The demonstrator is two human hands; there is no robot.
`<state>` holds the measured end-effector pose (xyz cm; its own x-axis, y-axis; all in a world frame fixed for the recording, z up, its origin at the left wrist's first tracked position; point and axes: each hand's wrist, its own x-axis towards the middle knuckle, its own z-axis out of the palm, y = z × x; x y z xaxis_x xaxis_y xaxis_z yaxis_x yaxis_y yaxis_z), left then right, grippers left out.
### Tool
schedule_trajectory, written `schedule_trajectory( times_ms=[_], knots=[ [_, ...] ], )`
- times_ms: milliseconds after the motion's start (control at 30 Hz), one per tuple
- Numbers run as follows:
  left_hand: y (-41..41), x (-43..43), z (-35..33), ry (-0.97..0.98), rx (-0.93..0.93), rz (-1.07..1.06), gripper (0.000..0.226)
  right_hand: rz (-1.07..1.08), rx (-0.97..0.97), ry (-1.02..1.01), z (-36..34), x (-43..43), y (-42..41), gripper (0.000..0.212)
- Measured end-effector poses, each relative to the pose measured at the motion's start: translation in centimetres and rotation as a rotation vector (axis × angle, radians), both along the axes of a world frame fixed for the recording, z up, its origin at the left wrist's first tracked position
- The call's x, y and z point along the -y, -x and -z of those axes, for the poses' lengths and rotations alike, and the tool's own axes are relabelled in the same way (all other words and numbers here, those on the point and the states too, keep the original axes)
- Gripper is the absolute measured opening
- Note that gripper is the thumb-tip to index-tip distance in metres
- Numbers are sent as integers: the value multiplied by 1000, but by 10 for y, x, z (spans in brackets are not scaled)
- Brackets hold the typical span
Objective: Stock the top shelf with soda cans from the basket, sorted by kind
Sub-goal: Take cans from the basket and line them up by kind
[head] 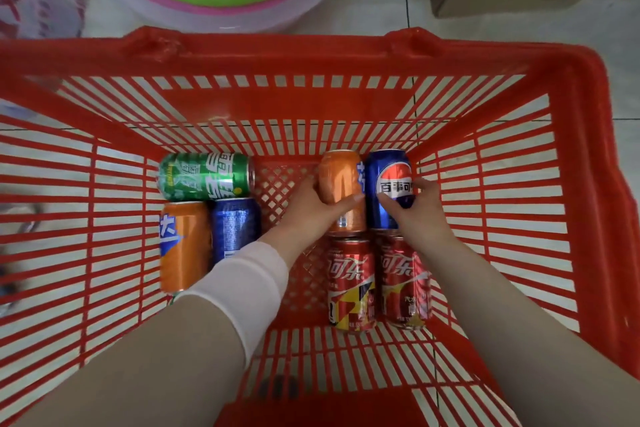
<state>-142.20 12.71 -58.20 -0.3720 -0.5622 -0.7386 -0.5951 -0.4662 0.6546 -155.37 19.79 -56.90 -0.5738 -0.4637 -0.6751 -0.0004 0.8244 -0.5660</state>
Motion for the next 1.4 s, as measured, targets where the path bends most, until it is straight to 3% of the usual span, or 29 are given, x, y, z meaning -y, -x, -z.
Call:
schedule_trajectory(
  times_ms=[167,367,433,533,600,800,900,1033,1133,1233,1400],
  knots=[
    [-16,5,-6,-124,-46,39,59,-32,89,-13,-6,-2,0,51],
    [-44,-4,-61,-223,-139,-134,49,28,364,83,-79,-8,-8,45],
    [-54,-14,-97,-274,-205,-173,55,61,435,116,-117,-17,-13,56],
    [-64,-34,-163,-295,-301,-258,73,142,480,183,-181,-33,-24,92],
    [-69,-45,-213,-280,-354,-322,76,174,503,233,-229,-43,-33,100],
    [-84,-75,-375,-177,-386,-358,32,117,519,305,-381,-68,-57,109],
    [-96,-91,-456,-107,-387,-398,25,75,508,334,-460,-81,-70,83],
    [-121,-113,-552,-6,-385,-496,55,18,463,376,-552,-97,-91,70],
    [-143,-123,-606,40,-421,-594,61,-26,456,412,-609,-105,-106,50],
    [-167,-126,-651,72,-467,-645,63,-50,466,455,-655,-108,-127,63],
    [-211,-125,-714,105,-563,-644,57,-82,471,512,-716,-106,-173,64]
  ],
)
